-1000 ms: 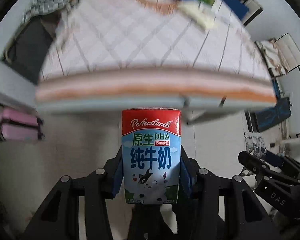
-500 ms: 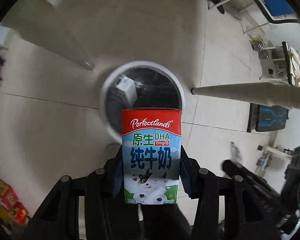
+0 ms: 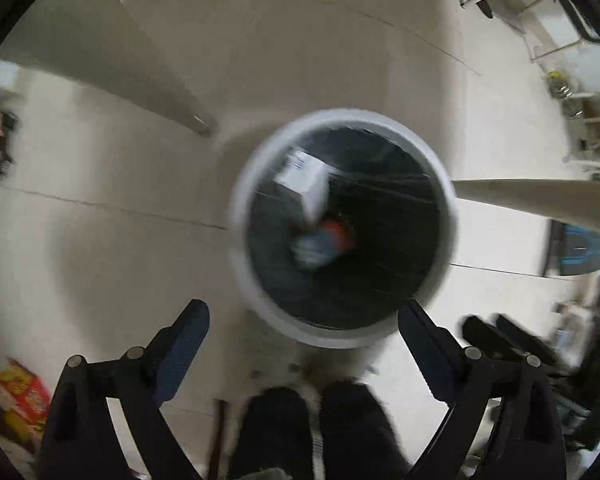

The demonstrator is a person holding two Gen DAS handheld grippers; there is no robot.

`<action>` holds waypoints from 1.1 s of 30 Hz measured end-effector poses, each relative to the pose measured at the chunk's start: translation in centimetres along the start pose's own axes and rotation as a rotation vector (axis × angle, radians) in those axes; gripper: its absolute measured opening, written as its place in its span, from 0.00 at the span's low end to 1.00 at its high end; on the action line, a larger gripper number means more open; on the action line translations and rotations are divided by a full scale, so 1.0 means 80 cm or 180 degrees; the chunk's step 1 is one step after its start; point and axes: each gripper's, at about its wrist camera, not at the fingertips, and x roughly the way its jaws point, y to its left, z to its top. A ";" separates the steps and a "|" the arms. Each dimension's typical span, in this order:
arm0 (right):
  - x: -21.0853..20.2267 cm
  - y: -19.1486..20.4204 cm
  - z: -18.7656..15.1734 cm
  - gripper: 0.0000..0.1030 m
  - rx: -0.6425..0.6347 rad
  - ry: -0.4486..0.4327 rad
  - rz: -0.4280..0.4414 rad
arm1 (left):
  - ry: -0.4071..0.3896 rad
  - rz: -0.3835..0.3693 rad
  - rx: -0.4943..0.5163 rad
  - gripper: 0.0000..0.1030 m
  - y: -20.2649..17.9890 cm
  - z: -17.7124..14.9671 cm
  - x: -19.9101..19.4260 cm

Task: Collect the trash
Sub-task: 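Open the left tool to drop the milk carton while the right tool drops the blister pack, then move both open tools back toward the table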

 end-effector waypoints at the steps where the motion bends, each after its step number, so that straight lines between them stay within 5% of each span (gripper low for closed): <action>1: -0.002 0.004 0.000 0.97 -0.0038 -0.0016 -0.0099 | -0.0110 0.0181 0.0075 0.94 -0.004 -0.006 -0.011; 4: -0.020 0.015 -0.007 0.97 -0.0219 -0.0089 -0.0443 | -0.0234 0.0441 0.0186 0.94 -0.010 -0.019 -0.036; 13: -0.107 0.039 -0.031 0.97 -0.0352 -0.0303 -0.0796 | -0.0288 0.0492 0.0164 0.94 -0.014 -0.056 -0.103; 28: -0.359 0.124 -0.117 0.97 -0.0470 -0.0587 -0.0797 | -0.0382 0.0303 0.0215 0.94 -0.018 -0.128 -0.325; 33: -0.449 0.162 -0.144 0.97 -0.0444 -0.0730 -0.0695 | -0.0607 0.0300 0.0209 0.94 -0.014 -0.138 -0.417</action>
